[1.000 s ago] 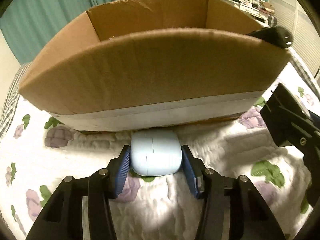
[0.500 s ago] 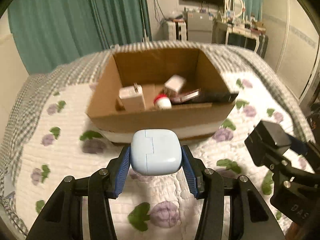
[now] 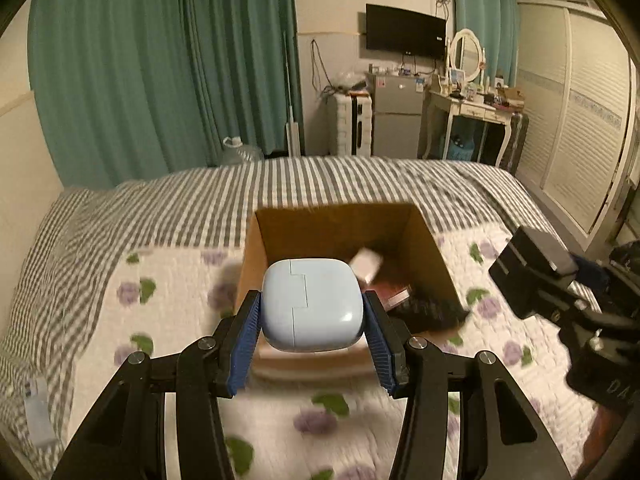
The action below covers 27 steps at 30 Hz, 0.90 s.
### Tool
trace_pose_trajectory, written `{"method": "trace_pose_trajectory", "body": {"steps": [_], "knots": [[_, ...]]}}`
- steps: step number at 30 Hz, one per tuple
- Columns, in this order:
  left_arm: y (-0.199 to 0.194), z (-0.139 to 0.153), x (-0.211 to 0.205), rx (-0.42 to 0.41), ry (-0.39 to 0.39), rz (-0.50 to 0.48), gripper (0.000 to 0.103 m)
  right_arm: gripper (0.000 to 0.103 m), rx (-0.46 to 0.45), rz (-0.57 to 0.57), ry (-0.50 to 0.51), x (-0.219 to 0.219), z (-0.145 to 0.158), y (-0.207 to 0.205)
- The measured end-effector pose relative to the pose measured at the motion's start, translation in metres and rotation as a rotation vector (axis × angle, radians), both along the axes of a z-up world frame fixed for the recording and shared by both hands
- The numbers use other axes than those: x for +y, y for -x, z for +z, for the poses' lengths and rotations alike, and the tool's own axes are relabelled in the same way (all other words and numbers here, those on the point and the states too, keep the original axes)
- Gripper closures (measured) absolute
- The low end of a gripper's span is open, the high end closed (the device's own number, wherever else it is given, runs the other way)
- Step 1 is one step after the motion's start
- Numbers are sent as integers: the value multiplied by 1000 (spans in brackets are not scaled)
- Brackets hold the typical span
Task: Organize rigid objects
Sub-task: 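Carry the power bank and earbud case into the box and release both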
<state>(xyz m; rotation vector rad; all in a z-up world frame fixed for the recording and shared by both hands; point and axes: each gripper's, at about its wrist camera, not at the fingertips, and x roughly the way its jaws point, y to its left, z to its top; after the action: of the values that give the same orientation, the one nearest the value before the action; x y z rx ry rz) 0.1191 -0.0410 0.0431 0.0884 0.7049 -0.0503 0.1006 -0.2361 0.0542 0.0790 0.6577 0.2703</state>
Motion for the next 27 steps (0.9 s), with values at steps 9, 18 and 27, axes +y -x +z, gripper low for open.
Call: {"method": "trace_pose_trajectory", "body": {"steps": [9,18,27], "knots": [[-75,-38,8,44,-8,-14,52,33,-21,47,30,26,-8,-80],[-99,-93,4,140,7,-73,49,33,35,65,41,33,-56,-116],[-98,-63,29,98,73,-4,37,33,81,43,88,46,-64,-135]]}}
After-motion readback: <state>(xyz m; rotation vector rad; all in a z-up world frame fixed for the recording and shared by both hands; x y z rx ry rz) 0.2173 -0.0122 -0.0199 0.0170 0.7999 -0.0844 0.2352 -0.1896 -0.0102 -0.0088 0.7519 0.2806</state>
